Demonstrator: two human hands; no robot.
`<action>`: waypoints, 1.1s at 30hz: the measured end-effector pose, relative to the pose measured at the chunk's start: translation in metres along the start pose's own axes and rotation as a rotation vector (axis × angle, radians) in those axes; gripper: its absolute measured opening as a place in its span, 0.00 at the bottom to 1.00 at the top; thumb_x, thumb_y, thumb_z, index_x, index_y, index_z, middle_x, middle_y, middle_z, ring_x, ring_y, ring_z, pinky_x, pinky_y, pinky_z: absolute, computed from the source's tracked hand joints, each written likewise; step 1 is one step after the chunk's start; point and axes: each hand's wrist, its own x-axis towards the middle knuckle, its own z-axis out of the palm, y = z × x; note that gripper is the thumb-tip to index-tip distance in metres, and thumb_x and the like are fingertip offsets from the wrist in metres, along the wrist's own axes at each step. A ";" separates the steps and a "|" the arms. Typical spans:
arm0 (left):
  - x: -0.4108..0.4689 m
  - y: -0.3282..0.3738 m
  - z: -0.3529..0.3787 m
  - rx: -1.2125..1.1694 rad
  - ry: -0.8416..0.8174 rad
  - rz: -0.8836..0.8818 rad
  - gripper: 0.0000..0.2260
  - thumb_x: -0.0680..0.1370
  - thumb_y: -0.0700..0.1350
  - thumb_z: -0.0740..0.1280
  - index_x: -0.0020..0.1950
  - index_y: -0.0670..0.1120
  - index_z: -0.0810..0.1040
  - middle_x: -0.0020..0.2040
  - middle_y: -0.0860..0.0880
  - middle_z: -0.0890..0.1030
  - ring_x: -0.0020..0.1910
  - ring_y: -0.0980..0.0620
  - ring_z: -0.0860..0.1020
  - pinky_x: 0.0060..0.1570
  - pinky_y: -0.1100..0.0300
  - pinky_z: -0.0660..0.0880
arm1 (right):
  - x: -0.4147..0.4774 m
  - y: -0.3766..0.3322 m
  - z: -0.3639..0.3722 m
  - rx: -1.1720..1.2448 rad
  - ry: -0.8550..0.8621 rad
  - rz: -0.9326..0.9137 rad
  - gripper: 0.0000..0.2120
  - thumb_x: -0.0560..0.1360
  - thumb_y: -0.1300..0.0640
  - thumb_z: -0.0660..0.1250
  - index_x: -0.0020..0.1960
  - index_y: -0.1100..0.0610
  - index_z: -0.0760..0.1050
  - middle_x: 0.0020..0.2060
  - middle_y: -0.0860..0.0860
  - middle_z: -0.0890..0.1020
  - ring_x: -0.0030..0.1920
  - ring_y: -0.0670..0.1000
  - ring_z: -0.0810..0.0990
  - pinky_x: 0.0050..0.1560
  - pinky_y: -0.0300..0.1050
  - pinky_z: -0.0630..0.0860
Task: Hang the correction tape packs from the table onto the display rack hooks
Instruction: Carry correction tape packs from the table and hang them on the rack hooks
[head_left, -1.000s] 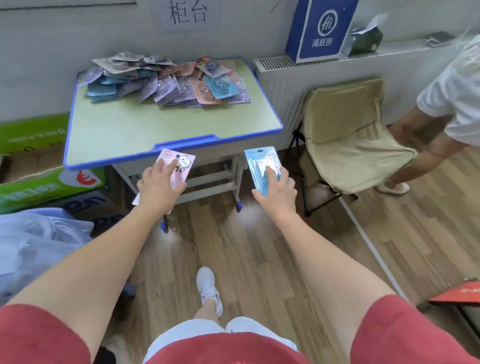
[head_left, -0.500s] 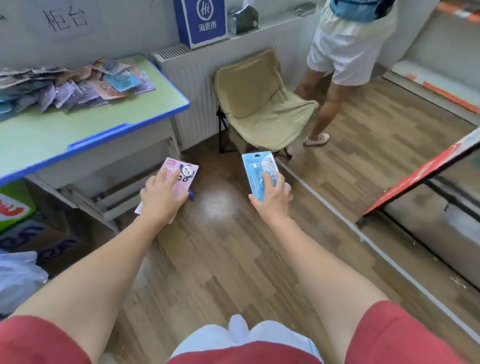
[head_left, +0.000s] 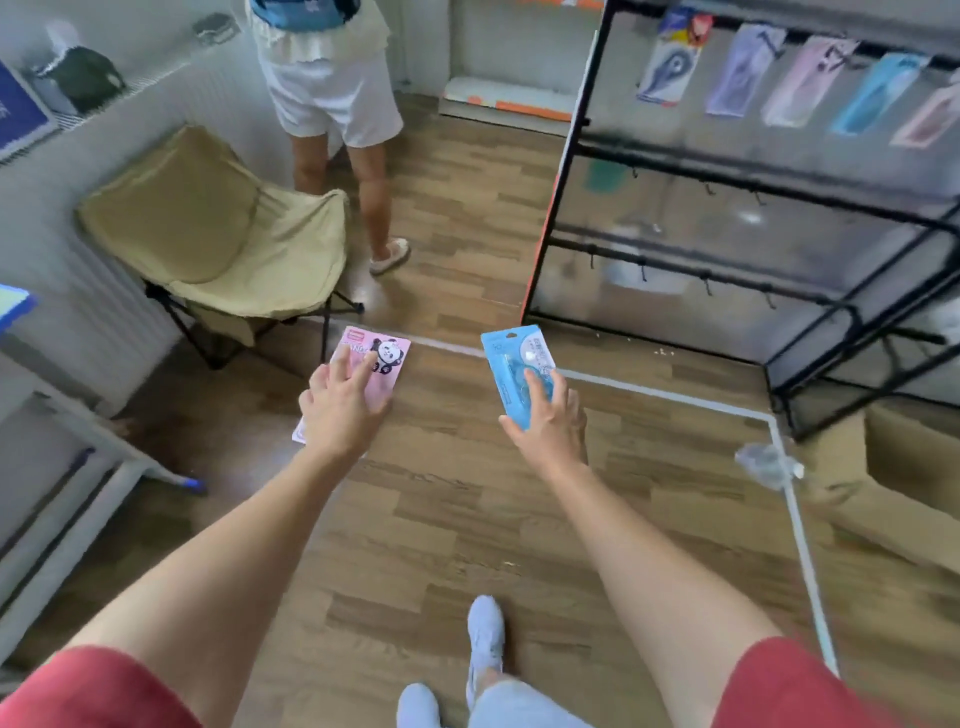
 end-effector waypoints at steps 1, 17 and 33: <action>0.000 0.021 0.006 -0.014 0.000 0.036 0.23 0.79 0.53 0.62 0.74 0.54 0.65 0.77 0.50 0.56 0.72 0.43 0.59 0.66 0.50 0.59 | -0.004 0.018 -0.007 0.009 0.025 0.036 0.34 0.77 0.43 0.63 0.77 0.52 0.54 0.75 0.55 0.54 0.67 0.59 0.62 0.68 0.52 0.60; 0.011 0.355 0.106 -0.097 -0.048 0.337 0.21 0.79 0.52 0.63 0.73 0.55 0.67 0.77 0.50 0.57 0.71 0.43 0.59 0.67 0.49 0.58 | 0.027 0.302 -0.145 0.066 0.314 0.257 0.31 0.77 0.45 0.64 0.75 0.54 0.58 0.72 0.56 0.58 0.67 0.59 0.63 0.66 0.54 0.65; 0.108 0.575 0.170 -0.040 -0.023 0.514 0.23 0.80 0.52 0.61 0.74 0.56 0.63 0.78 0.50 0.53 0.73 0.43 0.56 0.68 0.49 0.57 | 0.168 0.471 -0.237 -0.025 0.623 0.251 0.31 0.72 0.48 0.72 0.70 0.59 0.67 0.68 0.62 0.67 0.61 0.63 0.70 0.54 0.58 0.76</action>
